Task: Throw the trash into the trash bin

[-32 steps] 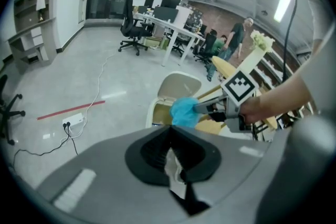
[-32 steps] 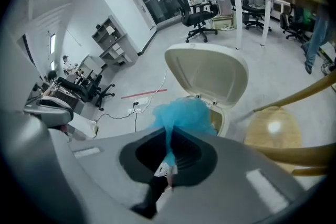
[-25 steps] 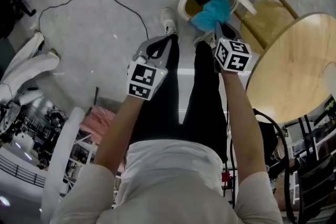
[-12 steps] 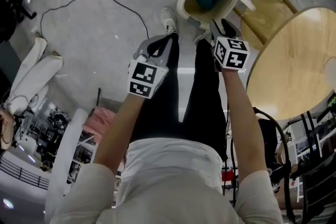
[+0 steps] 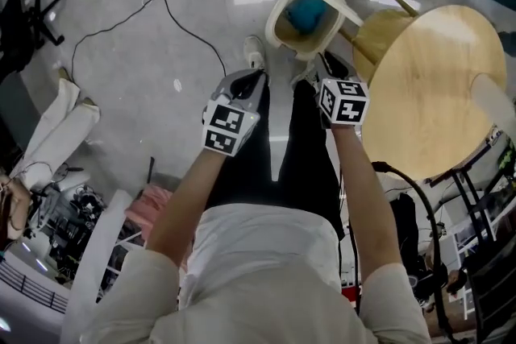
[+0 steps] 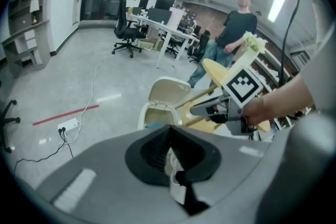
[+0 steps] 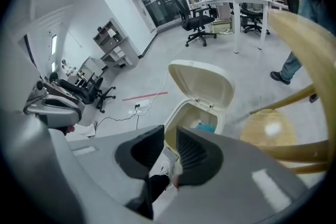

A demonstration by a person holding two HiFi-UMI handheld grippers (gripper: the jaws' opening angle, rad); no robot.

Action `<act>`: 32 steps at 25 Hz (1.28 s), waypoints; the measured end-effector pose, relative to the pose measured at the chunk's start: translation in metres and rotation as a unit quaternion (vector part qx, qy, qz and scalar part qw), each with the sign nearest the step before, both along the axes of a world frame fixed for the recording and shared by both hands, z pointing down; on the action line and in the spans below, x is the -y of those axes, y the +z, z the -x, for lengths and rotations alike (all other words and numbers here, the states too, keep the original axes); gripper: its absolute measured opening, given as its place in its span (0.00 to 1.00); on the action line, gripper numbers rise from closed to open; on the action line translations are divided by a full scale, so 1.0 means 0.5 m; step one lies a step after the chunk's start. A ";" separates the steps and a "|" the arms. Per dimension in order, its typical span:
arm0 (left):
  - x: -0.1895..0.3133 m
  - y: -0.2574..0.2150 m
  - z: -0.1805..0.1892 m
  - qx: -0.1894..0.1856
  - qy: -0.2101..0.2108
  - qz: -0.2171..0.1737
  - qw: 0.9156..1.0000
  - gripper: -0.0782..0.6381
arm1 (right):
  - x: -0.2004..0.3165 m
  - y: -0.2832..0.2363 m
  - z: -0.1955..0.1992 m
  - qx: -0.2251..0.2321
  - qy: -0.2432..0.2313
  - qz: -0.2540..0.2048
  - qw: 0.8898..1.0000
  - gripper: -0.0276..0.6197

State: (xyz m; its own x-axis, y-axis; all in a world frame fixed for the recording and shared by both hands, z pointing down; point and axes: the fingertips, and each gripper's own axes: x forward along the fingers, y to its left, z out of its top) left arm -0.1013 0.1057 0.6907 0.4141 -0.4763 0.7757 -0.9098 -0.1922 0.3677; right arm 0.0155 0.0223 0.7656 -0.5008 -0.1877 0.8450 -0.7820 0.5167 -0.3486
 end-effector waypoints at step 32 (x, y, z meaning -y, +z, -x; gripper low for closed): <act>0.026 -0.376 -0.083 0.003 0.052 -0.073 0.996 0.12 | -0.055 -0.491 -0.058 0.072 -0.034 -0.079 0.994 0.05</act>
